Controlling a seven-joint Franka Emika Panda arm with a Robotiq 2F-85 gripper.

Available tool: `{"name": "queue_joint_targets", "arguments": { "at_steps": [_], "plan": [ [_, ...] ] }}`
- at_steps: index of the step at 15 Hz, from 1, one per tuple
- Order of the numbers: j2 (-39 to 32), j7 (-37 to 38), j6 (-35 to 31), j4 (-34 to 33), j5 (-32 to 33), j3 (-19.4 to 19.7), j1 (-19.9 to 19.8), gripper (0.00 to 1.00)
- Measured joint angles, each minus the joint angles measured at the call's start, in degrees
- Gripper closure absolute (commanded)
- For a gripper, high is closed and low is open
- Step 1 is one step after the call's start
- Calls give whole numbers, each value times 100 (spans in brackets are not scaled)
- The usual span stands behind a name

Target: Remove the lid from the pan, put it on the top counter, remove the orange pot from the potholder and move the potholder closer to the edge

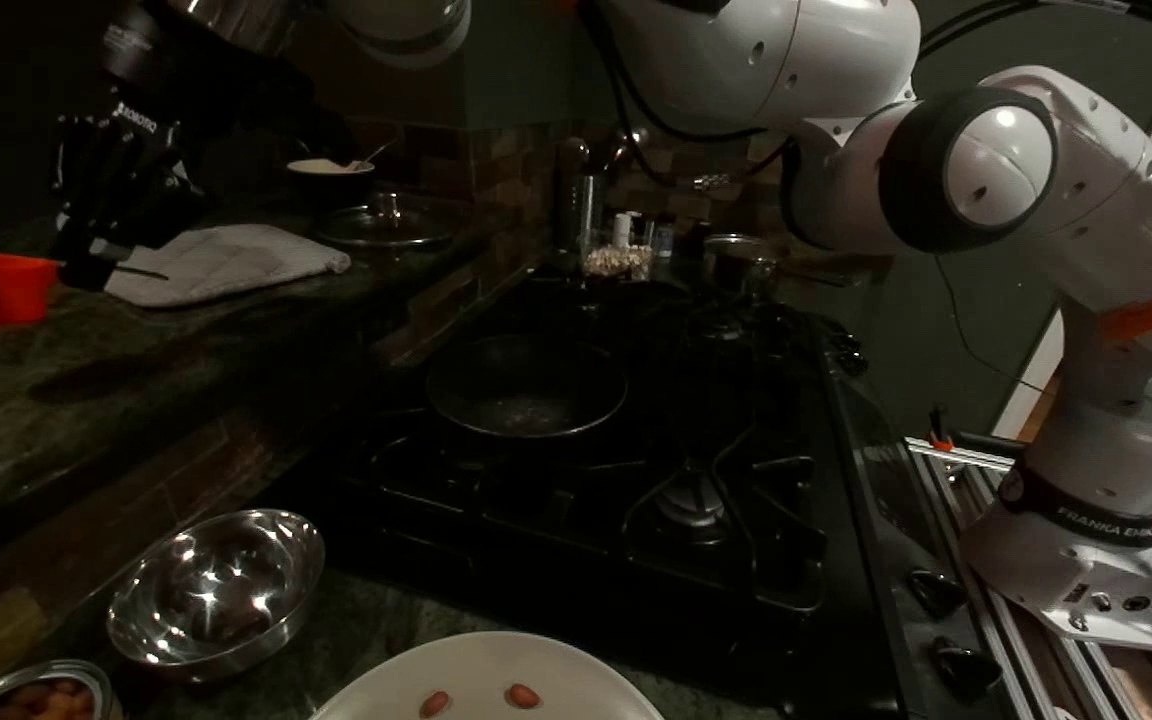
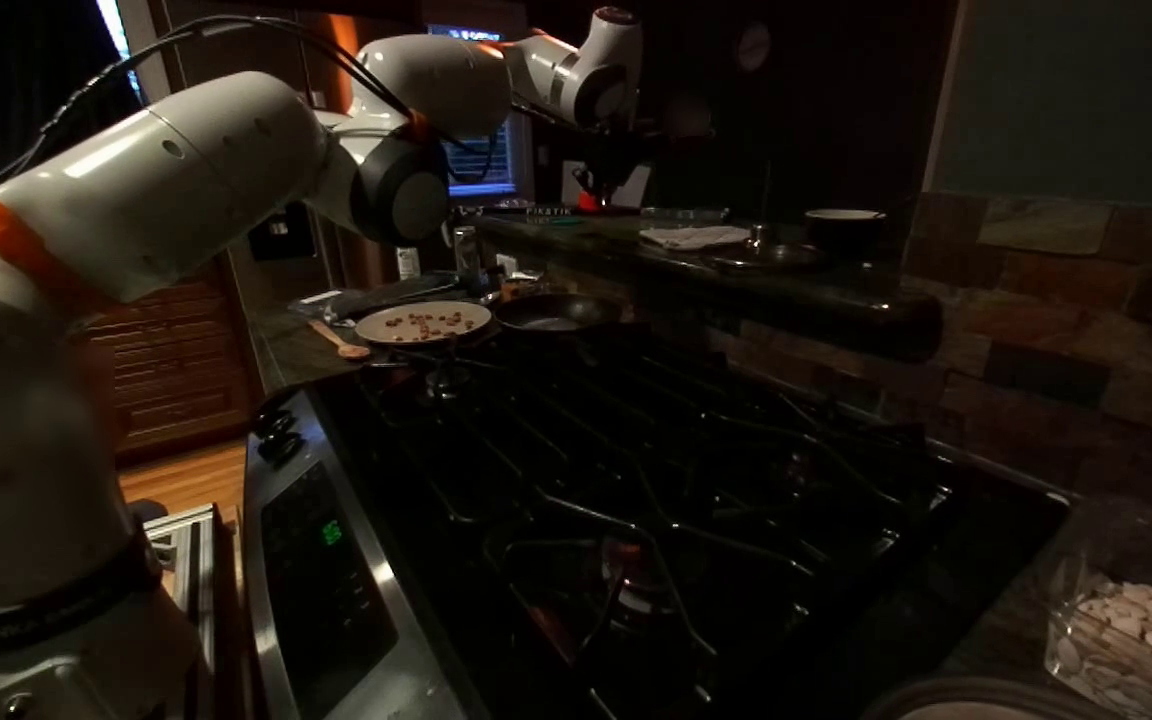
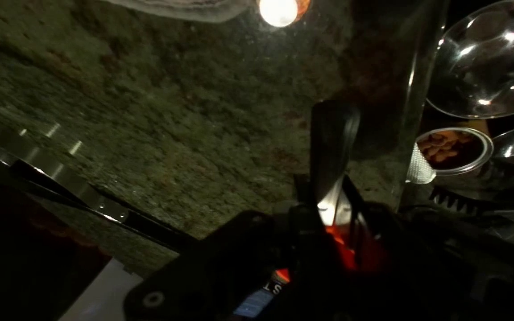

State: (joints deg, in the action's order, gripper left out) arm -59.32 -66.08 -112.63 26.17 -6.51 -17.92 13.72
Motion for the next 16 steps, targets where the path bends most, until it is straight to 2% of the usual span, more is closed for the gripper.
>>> {"name": "queue_joint_targets", "arguments": {
  "at_steps": [4,5,6,8,14,16],
  "plan": [
    [-156,-76,-116,-5,3,141,137,96],
    [-194,-96,-165,-5,4,170,151,81],
    [-226,-121,-200,-5,4,192,160,57],
    [-270,-168,-216,-6,4,208,164,55],
    [-250,-179,-216,-49,-10,207,147,10],
    [-197,-166,-217,-67,-21,207,100,0]
  ]
}}
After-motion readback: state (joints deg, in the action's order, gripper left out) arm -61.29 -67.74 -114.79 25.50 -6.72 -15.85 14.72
